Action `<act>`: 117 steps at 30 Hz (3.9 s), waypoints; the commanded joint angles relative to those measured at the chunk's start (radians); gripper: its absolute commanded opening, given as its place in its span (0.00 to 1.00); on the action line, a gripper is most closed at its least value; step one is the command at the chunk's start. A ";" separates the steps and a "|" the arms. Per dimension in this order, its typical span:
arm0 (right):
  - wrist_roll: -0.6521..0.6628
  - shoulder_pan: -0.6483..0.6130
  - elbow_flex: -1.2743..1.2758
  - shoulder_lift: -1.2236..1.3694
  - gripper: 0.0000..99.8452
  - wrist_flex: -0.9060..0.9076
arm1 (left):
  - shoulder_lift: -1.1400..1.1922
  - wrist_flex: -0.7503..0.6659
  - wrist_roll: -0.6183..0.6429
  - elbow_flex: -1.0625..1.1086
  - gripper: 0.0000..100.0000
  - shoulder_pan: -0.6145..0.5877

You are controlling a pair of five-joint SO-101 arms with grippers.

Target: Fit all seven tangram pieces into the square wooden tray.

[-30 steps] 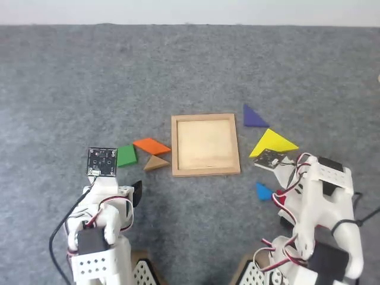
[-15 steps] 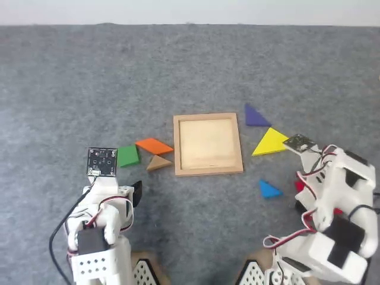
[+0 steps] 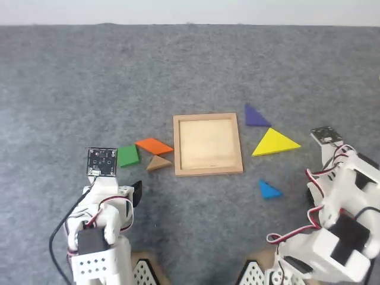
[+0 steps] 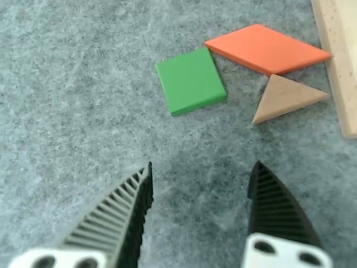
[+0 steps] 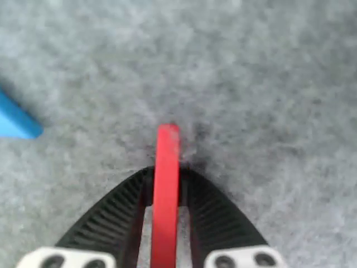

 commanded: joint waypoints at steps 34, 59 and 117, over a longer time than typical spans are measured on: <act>-0.647 -0.918 -0.756 0.099 0.01 0.317 | -0.011 0.003 -0.006 -0.007 0.27 -0.005; -0.749 -1.178 -0.921 0.460 0.22 0.127 | -0.011 0.003 -0.006 -0.007 0.27 -0.006; -0.654 -1.078 -0.853 0.526 0.28 0.216 | -0.011 0.003 -0.008 -0.007 0.27 -0.006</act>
